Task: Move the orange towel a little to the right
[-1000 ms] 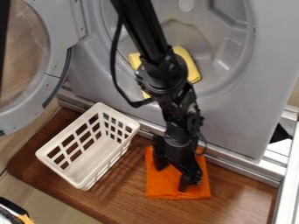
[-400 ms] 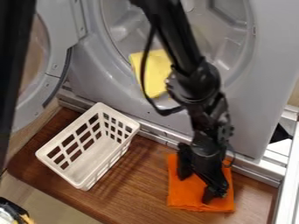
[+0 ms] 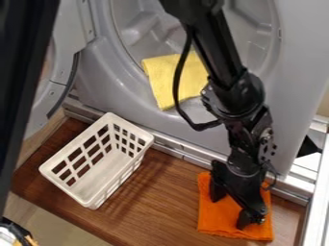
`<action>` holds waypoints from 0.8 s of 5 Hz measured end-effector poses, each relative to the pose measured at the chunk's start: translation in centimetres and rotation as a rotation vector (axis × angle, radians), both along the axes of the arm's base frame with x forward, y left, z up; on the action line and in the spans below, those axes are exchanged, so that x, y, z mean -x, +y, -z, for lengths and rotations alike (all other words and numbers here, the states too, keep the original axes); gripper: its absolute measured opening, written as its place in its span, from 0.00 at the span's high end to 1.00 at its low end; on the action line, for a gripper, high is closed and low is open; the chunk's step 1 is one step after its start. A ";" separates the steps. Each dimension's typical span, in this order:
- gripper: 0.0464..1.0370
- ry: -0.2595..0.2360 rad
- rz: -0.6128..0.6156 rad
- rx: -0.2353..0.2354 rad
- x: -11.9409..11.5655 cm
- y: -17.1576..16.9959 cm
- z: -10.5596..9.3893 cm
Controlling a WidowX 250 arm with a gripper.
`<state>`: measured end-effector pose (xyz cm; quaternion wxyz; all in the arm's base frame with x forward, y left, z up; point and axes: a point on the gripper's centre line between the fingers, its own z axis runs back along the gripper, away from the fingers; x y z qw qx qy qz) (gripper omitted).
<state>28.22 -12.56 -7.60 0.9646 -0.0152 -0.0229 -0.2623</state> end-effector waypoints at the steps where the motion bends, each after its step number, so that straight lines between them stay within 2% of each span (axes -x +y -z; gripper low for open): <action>1: 0.04 0.004 0.004 -0.027 0.2 0.4 -0.4; 2: 0.04 -0.026 -0.016 -0.051 0.1 1.0 -1.8; 3: 0.04 -0.077 -0.018 -0.067 0.0 1.4 -3.5; 4: 0.04 -0.105 -0.011 -0.070 0.3 1.6 -4.5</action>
